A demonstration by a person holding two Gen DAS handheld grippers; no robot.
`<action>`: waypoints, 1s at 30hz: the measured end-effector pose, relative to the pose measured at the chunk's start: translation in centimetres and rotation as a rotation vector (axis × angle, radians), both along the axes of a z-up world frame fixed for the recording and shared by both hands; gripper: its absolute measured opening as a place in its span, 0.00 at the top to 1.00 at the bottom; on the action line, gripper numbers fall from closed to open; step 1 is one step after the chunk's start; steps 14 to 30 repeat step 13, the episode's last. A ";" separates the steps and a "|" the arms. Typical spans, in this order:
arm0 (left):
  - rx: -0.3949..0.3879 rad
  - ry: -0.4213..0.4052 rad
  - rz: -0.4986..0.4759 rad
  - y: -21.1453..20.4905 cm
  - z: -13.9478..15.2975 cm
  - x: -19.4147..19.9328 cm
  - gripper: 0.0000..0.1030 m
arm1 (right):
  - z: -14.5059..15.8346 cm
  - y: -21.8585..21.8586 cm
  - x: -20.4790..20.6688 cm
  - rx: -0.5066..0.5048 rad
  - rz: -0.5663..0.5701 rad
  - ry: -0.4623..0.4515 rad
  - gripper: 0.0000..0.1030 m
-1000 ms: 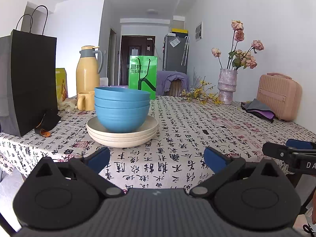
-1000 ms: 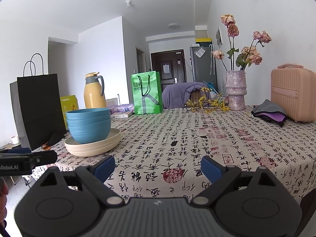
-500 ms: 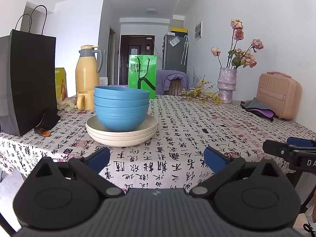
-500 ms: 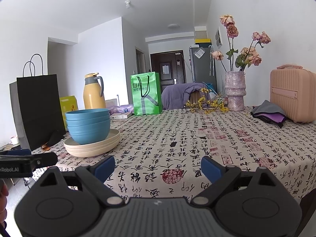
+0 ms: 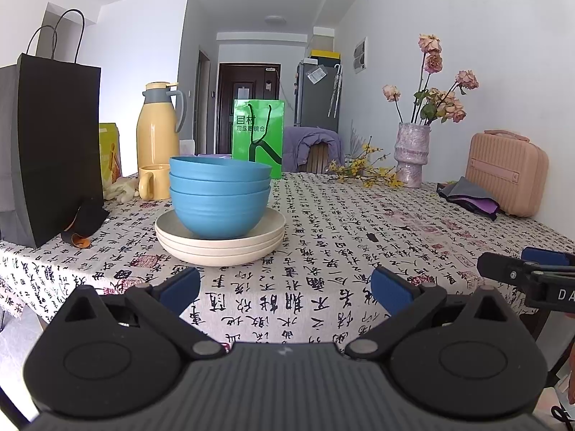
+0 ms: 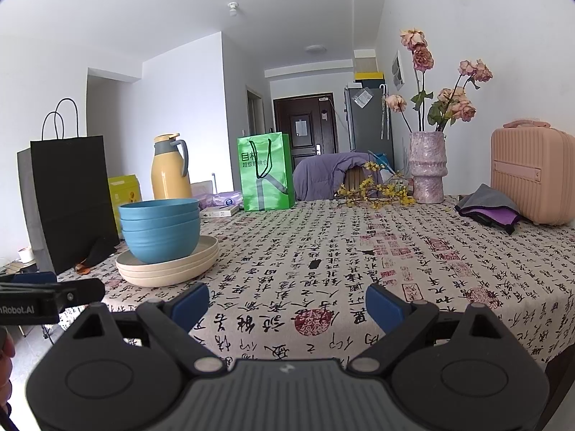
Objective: Organize plates and bowls
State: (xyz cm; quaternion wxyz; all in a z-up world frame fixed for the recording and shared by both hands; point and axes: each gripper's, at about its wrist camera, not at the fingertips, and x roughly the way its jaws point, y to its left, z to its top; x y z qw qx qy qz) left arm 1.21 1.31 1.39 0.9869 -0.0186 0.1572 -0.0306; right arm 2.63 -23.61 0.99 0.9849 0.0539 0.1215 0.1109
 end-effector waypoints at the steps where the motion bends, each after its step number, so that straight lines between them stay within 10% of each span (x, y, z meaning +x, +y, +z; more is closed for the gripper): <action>1: -0.001 0.000 0.000 0.0 0.0 0.0 0.00 | 0.0 0.0 0.0 0.000 0.000 0.000 0.09; 30: 0.024 -0.056 -0.006 -0.1 0.6 -0.5 0.00 | 0.3 -0.1 -0.1 0.002 -0.010 -0.012 0.09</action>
